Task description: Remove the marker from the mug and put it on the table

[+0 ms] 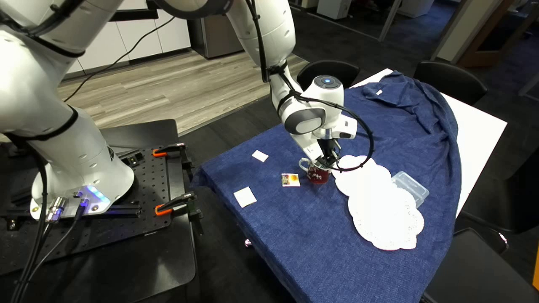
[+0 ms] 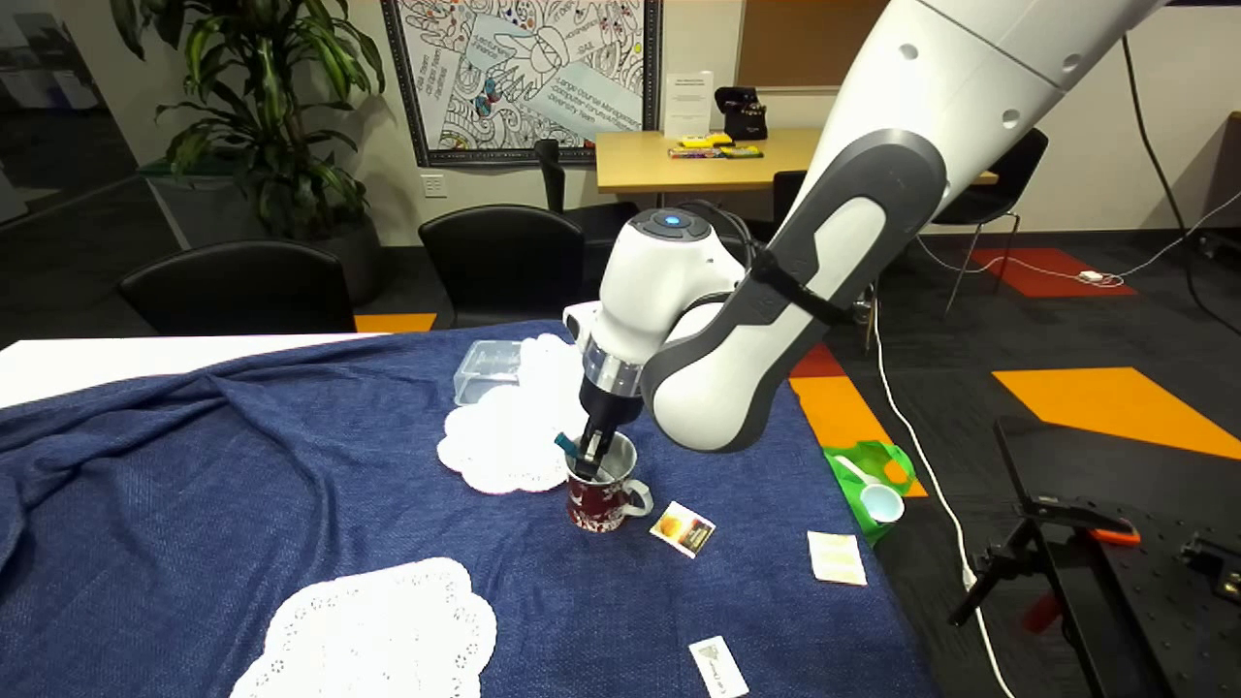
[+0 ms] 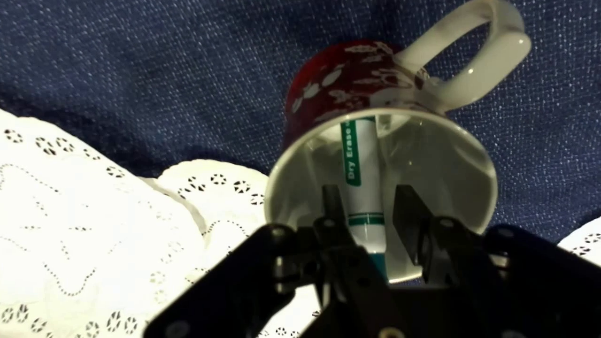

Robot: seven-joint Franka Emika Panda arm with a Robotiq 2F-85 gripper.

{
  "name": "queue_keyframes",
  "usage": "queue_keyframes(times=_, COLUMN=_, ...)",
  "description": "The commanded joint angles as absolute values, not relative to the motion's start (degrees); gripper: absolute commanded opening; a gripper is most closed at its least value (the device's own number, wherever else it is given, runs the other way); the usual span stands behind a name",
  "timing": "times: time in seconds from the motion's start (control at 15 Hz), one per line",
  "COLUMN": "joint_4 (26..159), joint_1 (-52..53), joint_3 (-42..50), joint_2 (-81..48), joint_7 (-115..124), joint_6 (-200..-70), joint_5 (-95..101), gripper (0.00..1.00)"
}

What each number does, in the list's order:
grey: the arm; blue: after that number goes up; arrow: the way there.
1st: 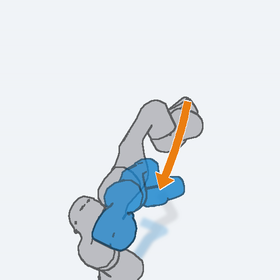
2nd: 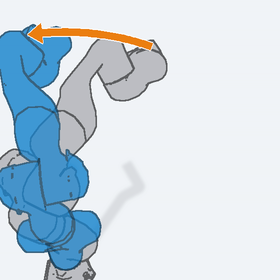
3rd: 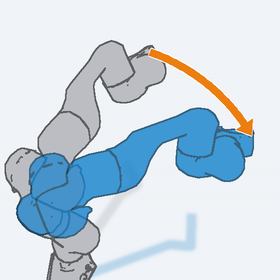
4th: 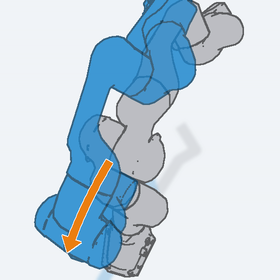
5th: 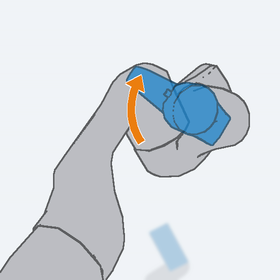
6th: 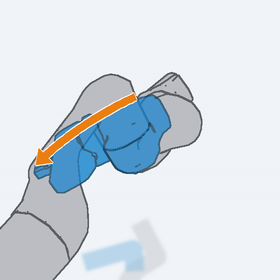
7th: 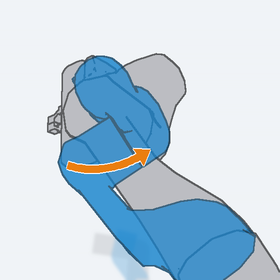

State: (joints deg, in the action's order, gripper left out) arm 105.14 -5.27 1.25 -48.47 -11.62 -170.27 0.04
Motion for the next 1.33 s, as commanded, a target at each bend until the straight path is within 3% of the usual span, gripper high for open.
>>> queue_keyframes(times=0.0, joint_4=102.5, joint_1=-4.6, joint_3=2.0, joint_2=-50.3, joint_7=-9.3, joint_6=-169.4, joint_5=1.5, gripper=0.09)
queue_keyframes(times=0.07, joint_4=102.4, joint_1=-4.7, joint_3=1.9, joint_2=-50.5, joint_7=-9.4, joint_6=-169.6, joint_5=1.5, gripper=0.01)
queue_keyframes(times=0.13, joint_4=102.5, joint_1=-4.7, joint_3=1.8, joint_2=-50.4, joint_7=-9.5, joint_6=-169.7, joint_5=1.5, gripper=0.01)
queue_keyframes(times=0.2, joint_4=103.0, joint_1=-4.8, joint_3=1.7, joint_2=-50.1, joint_7=-9.6, joint_6=-170.1, joint_5=1.6, gripper=0.05)
queue_keyframes(times=1.27, joint_4=118.0, joint_1=-7.9, joint_3=-2.7, joint_2=-36.2, joint_7=-10.1, joint_6=-183.6, joint_5=1.4, gripper=0.05)
